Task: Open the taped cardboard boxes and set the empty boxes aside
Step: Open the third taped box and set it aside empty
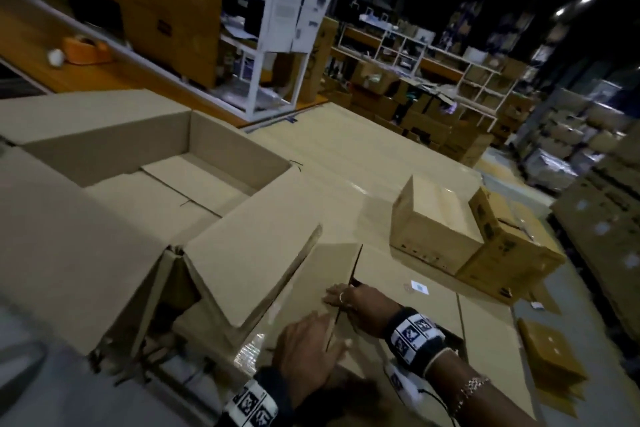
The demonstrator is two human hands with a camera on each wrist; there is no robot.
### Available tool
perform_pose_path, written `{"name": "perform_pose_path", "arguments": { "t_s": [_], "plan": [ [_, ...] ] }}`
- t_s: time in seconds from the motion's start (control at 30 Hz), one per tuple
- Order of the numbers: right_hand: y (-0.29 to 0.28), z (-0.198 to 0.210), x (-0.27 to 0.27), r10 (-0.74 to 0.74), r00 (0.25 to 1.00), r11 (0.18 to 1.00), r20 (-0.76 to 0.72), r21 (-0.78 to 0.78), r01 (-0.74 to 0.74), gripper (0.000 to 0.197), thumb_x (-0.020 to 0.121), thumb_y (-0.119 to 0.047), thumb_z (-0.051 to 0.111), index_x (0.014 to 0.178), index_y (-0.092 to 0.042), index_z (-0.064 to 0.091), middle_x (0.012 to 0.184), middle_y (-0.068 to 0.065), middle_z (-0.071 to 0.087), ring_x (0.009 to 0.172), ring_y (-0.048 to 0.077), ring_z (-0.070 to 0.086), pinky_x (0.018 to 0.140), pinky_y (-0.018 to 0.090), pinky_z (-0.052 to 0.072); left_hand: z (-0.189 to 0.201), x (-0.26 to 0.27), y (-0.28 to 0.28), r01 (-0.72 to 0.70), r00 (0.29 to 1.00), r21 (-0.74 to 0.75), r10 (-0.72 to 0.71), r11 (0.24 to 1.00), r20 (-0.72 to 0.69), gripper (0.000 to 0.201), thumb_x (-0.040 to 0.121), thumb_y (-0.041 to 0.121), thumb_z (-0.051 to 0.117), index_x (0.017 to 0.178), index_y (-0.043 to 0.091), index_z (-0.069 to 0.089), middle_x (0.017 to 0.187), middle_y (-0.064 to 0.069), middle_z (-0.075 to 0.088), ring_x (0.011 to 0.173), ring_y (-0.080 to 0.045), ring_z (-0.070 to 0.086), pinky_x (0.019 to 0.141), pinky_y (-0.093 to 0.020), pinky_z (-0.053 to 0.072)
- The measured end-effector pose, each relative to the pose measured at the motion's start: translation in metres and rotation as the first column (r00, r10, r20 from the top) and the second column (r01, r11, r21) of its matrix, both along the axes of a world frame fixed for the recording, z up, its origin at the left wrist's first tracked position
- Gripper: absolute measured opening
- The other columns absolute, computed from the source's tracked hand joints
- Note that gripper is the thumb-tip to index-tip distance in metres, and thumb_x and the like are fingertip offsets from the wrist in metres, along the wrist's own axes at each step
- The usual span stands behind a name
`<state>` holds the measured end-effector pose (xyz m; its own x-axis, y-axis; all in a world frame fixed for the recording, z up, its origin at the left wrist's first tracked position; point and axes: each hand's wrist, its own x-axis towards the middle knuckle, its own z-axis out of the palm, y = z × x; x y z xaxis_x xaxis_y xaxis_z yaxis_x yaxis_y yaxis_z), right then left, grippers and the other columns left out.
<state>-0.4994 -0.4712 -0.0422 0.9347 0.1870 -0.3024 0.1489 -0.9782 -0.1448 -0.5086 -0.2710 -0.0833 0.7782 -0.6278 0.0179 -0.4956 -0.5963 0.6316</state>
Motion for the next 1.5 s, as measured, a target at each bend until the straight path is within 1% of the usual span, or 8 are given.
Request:
{"name": "perform_pose_path", "arguments": {
  "t_s": [0.13, 0.3, 0.43, 0.67, 0.83, 1.2, 1.37, 1.5],
  "plan": [
    [-0.002, -0.008, 0.006, 0.031, 0.999, 0.998, 0.031, -0.061, -0.029, 0.040, 0.097, -0.008, 0.055, 0.133, -0.020, 0.067, 0.144, 0.007, 0.060, 0.128, 0.031, 0.058, 0.103, 0.037, 0.047, -0.007, -0.005, -0.008, -0.054, 0.993, -0.016, 0.055, 0.998, 0.109, 0.050, 0.106, 0.048, 0.025, 0.147, 0.026, 0.044, 0.144, 0.001, 0.055, 0.132, -0.019, 0.050, 0.107, -0.027, 0.032],
    [-0.007, -0.011, 0.008, 0.062, 0.994, 0.998, 0.087, -0.033, -0.060, 0.031, 0.095, -0.005, 0.060, 0.120, -0.016, 0.074, 0.126, 0.005, 0.071, 0.111, 0.032, 0.067, 0.112, 0.045, 0.042, -0.010, -0.001, -0.015, -0.084, 0.982, -0.016, 0.086, 0.996, 0.169, 0.022, 0.095, 0.036, 0.061, 0.108, 0.018, 0.066, 0.096, -0.005, 0.070, 0.092, -0.020, 0.070, 0.081, -0.025, 0.050],
    [-0.018, -0.017, 0.010, 0.081, 0.994, 0.996, 0.073, -0.046, -0.078, 0.032, 0.099, -0.006, 0.055, 0.126, -0.015, 0.070, 0.128, 0.007, 0.069, 0.110, 0.037, 0.065, 0.126, 0.048, 0.002, -0.007, 0.014, -0.024, -0.087, 0.996, 0.083, 0.084, 0.993, 0.041, 0.041, 0.095, 0.048, 0.053, 0.123, 0.020, 0.062, 0.124, -0.005, 0.064, 0.120, -0.024, 0.057, 0.101, -0.031, 0.039],
    [-0.051, 0.007, 0.039, -0.157, 0.986, 0.986, -0.060, 0.041, 0.159, 0.041, 0.090, -0.017, 0.067, 0.131, -0.017, 0.068, 0.136, 0.009, 0.066, 0.125, 0.029, 0.061, 0.105, 0.042, 0.049, 0.006, 0.052, -0.052, 0.074, 0.996, 0.043, -0.075, 0.996, 0.040, 0.041, 0.091, 0.050, 0.061, 0.116, 0.018, 0.064, 0.121, -0.006, 0.066, 0.117, -0.027, 0.059, 0.096, -0.036, 0.043],
    [-0.076, -0.004, 0.059, -0.191, 0.979, 0.981, -0.075, 0.009, 0.192, 0.047, 0.092, -0.014, 0.068, 0.138, -0.018, 0.063, 0.145, 0.008, 0.058, 0.136, 0.025, 0.052, 0.110, 0.037, 0.044, -0.005, 0.058, -0.077, 0.137, 0.986, 0.046, -0.141, 0.990, 0.087, 0.030, 0.103, 0.027, 0.044, 0.129, 0.017, 0.053, 0.129, -0.008, 0.060, 0.121, -0.030, 0.057, 0.100, -0.039, 0.042],
    [-0.069, 0.006, 0.039, -0.181, 0.984, 0.977, -0.002, 0.112, 0.180, 0.027, 0.089, -0.014, 0.063, 0.114, -0.011, 0.072, 0.111, 0.013, 0.072, 0.101, 0.033, 0.067, 0.084, 0.033, 0.051, -0.030, 0.064, -0.082, 0.215, 0.948, -0.048, -0.197, 0.975, 0.250, 0.055, 0.094, 0.013, 0.046, 0.148, 0.027, 0.042, 0.139, 0.001, 0.057, 0.122, -0.022, 0.057, 0.101, -0.036, 0.048],
    [-0.068, 0.045, -0.042, -0.336, 0.940, 0.930, 0.049, 0.173, 0.324, 0.023, 0.095, -0.042, 0.060, 0.110, -0.033, 0.075, 0.089, -0.013, 0.073, 0.083, 0.010, 0.068, 0.070, 0.023, 0.051, -0.023, 0.069, -0.076, 0.368, 0.884, -0.065, -0.327, 0.928, 0.333, 0.048, 0.100, 0.021, 0.043, 0.148, 0.017, 0.048, 0.142, -0.007, 0.055, 0.131, -0.026, 0.051, 0.111, -0.035, 0.040],
    [-0.078, 0.039, -0.095, -0.470, 0.869, 0.855, -0.156, 0.167, 0.492, 0.045, 0.091, -0.068, 0.053, 0.084, -0.027, 0.068, 0.086, -0.007, 0.068, 0.081, 0.016, 0.064, 0.078, 0.035, 0.054, 0.004, 0.066, -0.073, 0.504, 0.829, -0.016, -0.479, 0.863, 0.290, 0.051, 0.103, 0.033, 0.046, 0.151, 0.015, 0.045, 0.152, -0.006, 0.050, 0.145, -0.023, 0.041, 0.119, -0.028, 0.027]
  ]
}}
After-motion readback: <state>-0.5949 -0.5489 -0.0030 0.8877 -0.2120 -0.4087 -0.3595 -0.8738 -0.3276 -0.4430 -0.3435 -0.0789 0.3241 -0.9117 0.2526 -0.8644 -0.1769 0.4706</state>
